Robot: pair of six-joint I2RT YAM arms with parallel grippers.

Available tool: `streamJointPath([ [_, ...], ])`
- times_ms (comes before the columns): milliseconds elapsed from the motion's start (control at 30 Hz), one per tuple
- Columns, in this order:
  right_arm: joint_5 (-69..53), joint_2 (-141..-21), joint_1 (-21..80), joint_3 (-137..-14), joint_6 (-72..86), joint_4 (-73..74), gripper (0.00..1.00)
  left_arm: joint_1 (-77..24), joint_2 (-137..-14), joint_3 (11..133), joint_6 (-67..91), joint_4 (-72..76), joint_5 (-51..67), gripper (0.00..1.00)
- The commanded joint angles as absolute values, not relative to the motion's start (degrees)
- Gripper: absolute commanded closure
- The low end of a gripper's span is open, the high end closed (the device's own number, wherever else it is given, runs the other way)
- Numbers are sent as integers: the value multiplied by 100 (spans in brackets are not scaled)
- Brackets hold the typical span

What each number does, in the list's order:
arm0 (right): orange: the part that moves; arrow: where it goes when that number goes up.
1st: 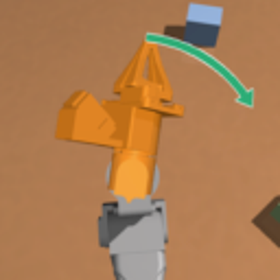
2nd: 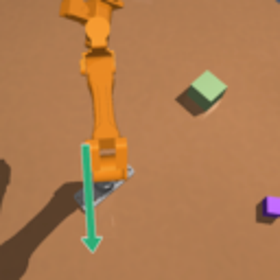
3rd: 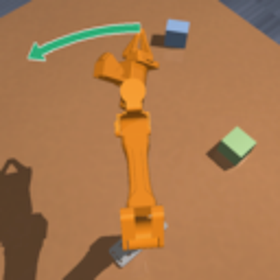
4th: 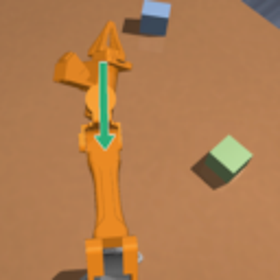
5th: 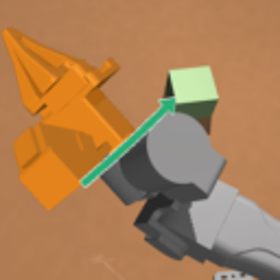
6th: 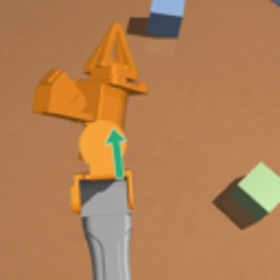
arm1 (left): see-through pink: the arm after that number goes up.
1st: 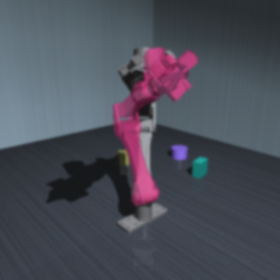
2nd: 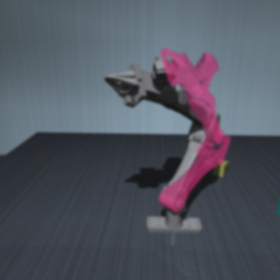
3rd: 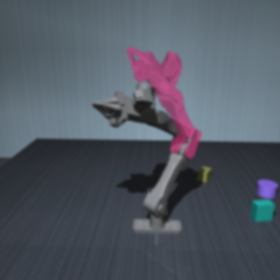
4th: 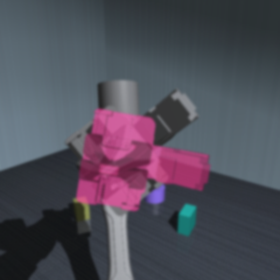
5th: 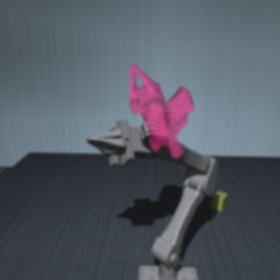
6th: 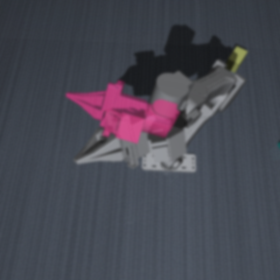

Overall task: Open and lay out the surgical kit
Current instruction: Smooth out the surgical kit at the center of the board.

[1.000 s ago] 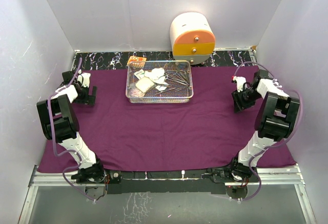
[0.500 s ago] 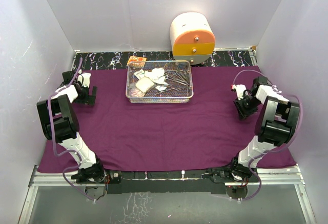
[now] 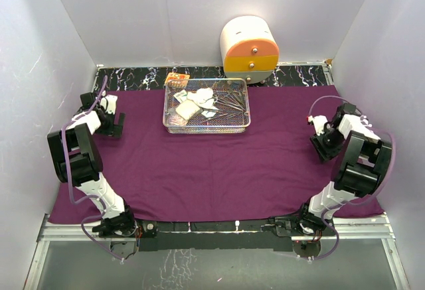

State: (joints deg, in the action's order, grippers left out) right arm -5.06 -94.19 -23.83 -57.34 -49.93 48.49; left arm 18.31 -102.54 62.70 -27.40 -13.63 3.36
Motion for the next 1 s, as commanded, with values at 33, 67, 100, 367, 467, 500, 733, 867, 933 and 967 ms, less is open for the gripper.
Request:
streamJointPath([
  [33,-1401,-9047,-2417,-6471,-4940,5455,58,1854,-9843,6427,-2696,-1581,411,6],
  [67,-1654,-9056,-2410,-6665,-4864,5521,58,1854,-9817,6489,-2645,-1620,523,6],
  [100,-1876,-9091,-2404,-6760,-4782,5543,58,1853,-9797,6533,-2598,-1652,573,6],
  [367,-2209,-9585,-1938,-7196,-4151,5085,61,1854,-9733,6697,-2402,-1800,850,6],
  [467,-2180,-9791,-1788,-7181,-4035,4947,61,1853,-9680,6674,-2384,-1802,868,6],
  [500,-2170,-9847,-1754,-7170,-4001,4891,61,1854,-9662,6653,-2374,-1802,870,6],
  [733,-1778,-9932,-1723,-6770,-4033,4667,61,1854,-9385,6216,-2518,-1881,815,6],
  [867,-1322,-9786,-1783,-6367,-4199,4515,61,1862,-9347,6007,-2749,-2000,480,6],
  [933,-1261,-9769,-1878,-6277,-4256,4526,61,1899,-9390,5926,-2860,-2021,357,5],
  [967,-1251,-9760,-1927,-6244,-4288,4534,61,1935,-9405,5886,-2902,-2015,319,5],
])
